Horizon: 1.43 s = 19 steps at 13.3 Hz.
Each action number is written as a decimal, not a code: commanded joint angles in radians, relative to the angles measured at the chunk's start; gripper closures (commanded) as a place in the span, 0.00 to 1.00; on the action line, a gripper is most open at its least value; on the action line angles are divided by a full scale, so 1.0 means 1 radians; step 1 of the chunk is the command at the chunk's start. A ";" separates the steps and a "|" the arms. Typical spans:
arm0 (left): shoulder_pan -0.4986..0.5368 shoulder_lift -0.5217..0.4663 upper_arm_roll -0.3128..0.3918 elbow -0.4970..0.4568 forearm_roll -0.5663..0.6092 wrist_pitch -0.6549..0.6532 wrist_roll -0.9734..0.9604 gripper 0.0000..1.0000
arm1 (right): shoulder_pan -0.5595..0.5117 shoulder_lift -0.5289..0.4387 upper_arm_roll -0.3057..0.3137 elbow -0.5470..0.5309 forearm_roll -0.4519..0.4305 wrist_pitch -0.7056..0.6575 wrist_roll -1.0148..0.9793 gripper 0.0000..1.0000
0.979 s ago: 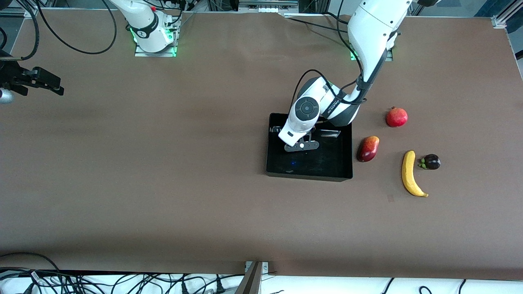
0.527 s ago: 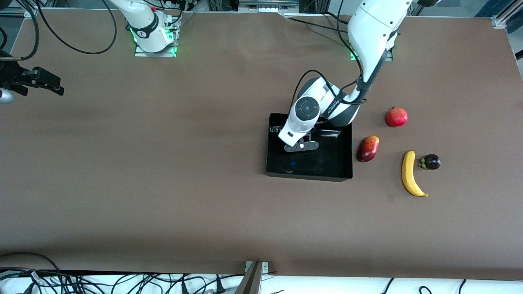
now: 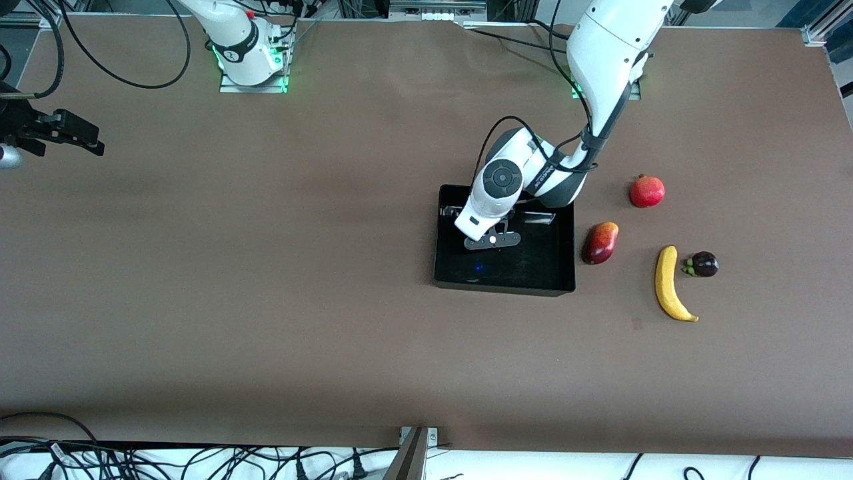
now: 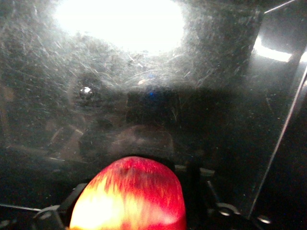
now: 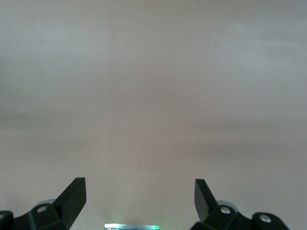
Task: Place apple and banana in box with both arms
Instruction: 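Lower the red apple into the box and open the left gripper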
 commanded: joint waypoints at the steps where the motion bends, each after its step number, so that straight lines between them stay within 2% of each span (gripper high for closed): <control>1: 0.007 0.020 0.003 0.004 -0.008 0.016 0.016 0.00 | 0.004 0.000 -0.004 0.009 0.018 -0.014 0.006 0.00; 5: 0.006 -0.004 0.003 0.018 -0.010 -0.022 0.008 0.00 | 0.004 0.000 -0.004 0.009 0.018 -0.014 0.005 0.00; 7: 0.007 -0.023 0.003 0.068 -0.016 -0.121 0.007 0.00 | 0.004 0.000 -0.004 0.011 0.018 -0.014 0.006 0.00; 12: 0.012 -0.109 0.014 0.125 -0.027 -0.298 0.008 0.00 | 0.004 0.000 -0.004 0.009 0.018 -0.014 0.006 0.00; 15: 0.012 -0.165 0.058 0.182 -0.074 -0.413 0.020 0.00 | 0.004 0.000 -0.004 0.009 0.018 -0.014 0.006 0.00; 18: 0.102 -0.227 0.074 0.199 -0.073 -0.559 0.179 0.00 | 0.004 0.000 -0.004 0.009 0.018 -0.014 0.006 0.00; 19: 0.128 -0.244 0.110 0.207 -0.074 -0.600 0.230 0.00 | 0.004 0.000 -0.004 0.009 0.018 -0.014 0.006 0.00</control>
